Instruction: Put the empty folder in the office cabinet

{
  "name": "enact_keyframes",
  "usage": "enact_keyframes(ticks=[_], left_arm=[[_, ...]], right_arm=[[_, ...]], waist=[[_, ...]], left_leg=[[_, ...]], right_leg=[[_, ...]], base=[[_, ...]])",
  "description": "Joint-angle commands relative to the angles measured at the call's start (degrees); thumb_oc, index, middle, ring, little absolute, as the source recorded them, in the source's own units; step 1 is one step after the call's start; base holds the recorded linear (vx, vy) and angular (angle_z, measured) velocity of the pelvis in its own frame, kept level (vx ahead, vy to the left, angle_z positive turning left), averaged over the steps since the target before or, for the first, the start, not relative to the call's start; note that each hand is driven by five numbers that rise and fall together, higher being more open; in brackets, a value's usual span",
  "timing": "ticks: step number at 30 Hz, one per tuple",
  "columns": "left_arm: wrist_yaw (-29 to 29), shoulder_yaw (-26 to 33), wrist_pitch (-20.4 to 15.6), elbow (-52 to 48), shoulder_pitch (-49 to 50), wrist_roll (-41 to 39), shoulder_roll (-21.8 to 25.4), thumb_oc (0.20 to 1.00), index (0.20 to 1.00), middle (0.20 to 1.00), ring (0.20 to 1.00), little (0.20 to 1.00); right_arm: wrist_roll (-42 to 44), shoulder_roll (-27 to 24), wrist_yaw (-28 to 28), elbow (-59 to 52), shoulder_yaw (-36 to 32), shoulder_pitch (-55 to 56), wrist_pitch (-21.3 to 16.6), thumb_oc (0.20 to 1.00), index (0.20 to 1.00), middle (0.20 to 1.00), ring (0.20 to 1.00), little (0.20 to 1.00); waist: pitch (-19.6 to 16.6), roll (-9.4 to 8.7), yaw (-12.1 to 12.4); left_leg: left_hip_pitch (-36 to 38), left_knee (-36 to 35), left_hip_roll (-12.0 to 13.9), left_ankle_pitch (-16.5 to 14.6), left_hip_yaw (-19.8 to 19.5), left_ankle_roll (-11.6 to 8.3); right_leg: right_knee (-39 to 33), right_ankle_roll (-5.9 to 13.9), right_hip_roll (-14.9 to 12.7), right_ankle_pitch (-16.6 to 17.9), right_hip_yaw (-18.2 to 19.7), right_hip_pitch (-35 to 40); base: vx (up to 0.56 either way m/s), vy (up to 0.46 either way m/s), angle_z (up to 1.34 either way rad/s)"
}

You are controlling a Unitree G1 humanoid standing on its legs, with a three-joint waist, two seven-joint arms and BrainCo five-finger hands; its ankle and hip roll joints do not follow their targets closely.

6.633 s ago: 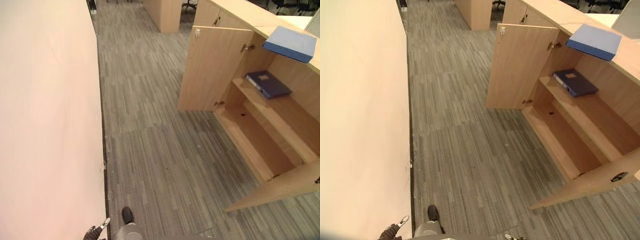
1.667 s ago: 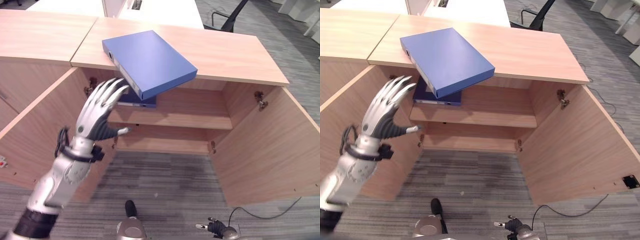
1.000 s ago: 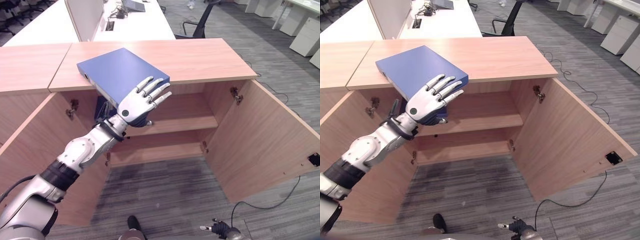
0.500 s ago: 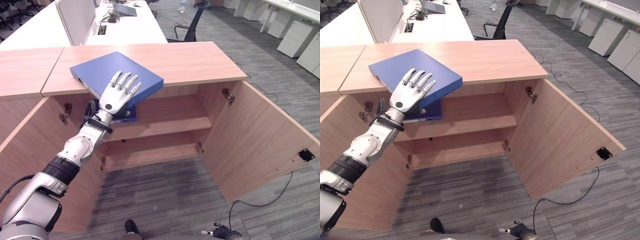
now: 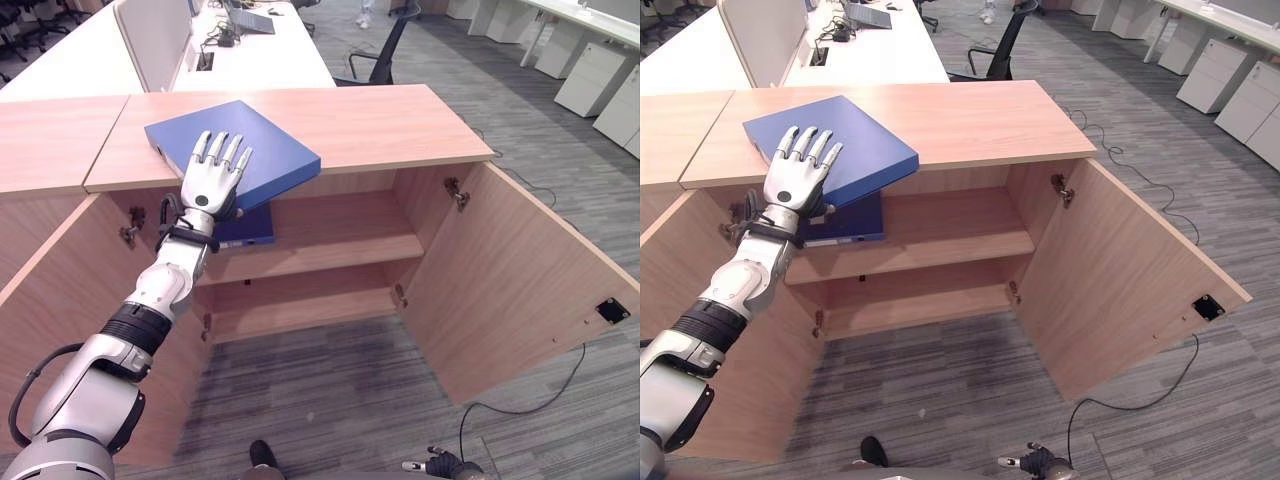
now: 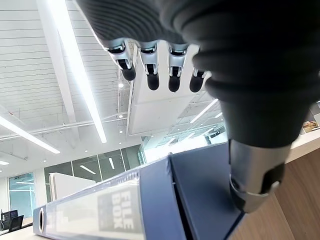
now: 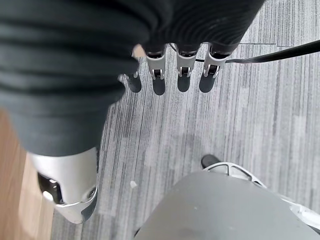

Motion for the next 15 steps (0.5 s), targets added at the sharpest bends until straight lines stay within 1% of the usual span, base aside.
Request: enact_keyframes(ticks=[1, 9, 15], left_arm=[[-0.34, 2.19, 0.68, 3.98, -8.44, -2.6, -1.71, 1.0, 1.0, 1.0, 1.0, 1.0], [-1.08, 2.84, -0.68, 3.32, -6.64, -7.06, -4.45, 1.0, 1.0, 1.0, 1.0, 1.0], [-1.63, 2.8, -1.1, 3.51, -5.95, -8.51, -5.5, 1.0, 1.0, 1.0, 1.0, 1.0]], right_arm=[[0.15, -0.91, 0.18, -0.23, -0.21, -1.15, 0.5, 1.0, 1.0, 1.0, 1.0, 1.0], [0.22, -0.37, 0.15, -0.13, -0.27, -1.22, 0.95, 1.0, 1.0, 1.0, 1.0, 1.0], [0.04, -0.27, 0.0, -0.05, -0.34, -1.12, 1.15, 1.0, 1.0, 1.0, 1.0, 1.0]], waist=[[-0.16, 1.62, 0.97], [-0.16, 1.85, 0.95], [-0.19, 1.94, 0.81]], left_leg=[[2.98, 0.07, 8.08, -1.01, 2.16, -7.85], [3.28, 0.04, 7.96, -0.94, 2.42, -7.8], [3.41, 0.03, 7.94, -1.03, 2.36, -7.73]], right_leg=[[-0.8, 1.4, -0.95, 1.19, -1.31, -2.69], [-0.96, 1.35, -0.77, 1.24, -1.28, -2.41], [-1.0, 1.33, -0.82, 1.24, -1.2, -2.36]], base=[[0.0, 0.0, 0.0], [0.0, 0.0, 0.0], [0.0, 0.0, 0.0]])
